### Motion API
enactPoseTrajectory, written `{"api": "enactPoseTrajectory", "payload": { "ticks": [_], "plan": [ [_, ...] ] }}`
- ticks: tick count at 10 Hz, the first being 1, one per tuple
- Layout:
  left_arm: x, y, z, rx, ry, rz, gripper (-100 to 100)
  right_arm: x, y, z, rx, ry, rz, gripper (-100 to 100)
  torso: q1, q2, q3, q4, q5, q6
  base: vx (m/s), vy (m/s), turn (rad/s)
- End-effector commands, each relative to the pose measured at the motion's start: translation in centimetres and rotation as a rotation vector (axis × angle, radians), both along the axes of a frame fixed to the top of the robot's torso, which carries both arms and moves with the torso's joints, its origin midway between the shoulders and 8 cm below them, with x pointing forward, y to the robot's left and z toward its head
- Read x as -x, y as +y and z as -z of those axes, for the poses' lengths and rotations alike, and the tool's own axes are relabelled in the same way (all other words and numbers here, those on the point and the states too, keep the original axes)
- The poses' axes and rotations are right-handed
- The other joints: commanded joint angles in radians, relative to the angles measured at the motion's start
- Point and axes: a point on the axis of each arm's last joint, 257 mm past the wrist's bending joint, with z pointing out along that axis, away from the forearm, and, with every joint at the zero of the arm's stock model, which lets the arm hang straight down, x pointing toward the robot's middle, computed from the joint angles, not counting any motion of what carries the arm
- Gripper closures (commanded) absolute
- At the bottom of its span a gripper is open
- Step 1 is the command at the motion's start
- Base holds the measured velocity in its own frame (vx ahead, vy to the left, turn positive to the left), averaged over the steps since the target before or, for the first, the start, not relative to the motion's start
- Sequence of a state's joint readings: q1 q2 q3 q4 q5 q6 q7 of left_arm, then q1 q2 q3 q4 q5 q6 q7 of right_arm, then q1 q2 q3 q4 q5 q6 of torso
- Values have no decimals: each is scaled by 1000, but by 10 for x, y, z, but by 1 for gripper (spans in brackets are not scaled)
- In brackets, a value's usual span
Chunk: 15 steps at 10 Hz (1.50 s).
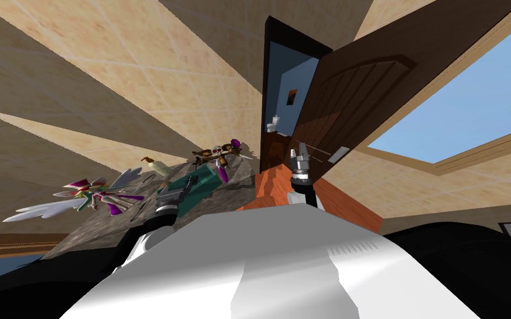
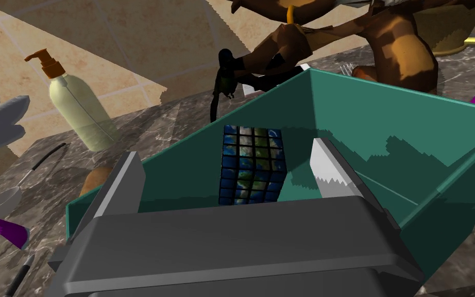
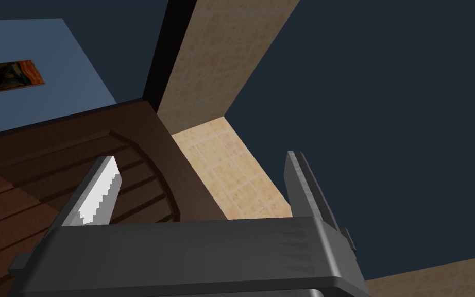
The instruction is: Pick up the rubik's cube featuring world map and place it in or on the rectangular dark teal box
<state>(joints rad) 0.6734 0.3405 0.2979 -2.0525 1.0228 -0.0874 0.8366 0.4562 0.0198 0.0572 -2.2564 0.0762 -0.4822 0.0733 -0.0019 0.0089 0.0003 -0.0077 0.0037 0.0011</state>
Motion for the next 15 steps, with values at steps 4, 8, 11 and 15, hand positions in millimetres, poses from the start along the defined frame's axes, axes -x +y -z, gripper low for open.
{"api": "enactPoseTrajectory", "payload": {
  "ticks": [4,8,11,15],
  "plan": [
    [-27,17,11,-20,5,-18,-100,0,0,0,0,0,0,0,2,-2,-2,-1,0,0,-73,16,-25],
    [-59,28,10,-42,-12,-27,-100,0,0,0,0,0,0,0,2,-5,-4,-3,2,-2,-64,-10,-7],
    [-86,31,10,-18,-36,-30,-100,0,0,0,0,0,0,0,5,0,-1,-3,4,-3,-98,-1,-12],
    [-105,46,20,-37,-12,-52,-100,0,0,0,0,0,0,0,7,-4,-5,-6,7,-2,-60,-3,-27]
  ]
}}
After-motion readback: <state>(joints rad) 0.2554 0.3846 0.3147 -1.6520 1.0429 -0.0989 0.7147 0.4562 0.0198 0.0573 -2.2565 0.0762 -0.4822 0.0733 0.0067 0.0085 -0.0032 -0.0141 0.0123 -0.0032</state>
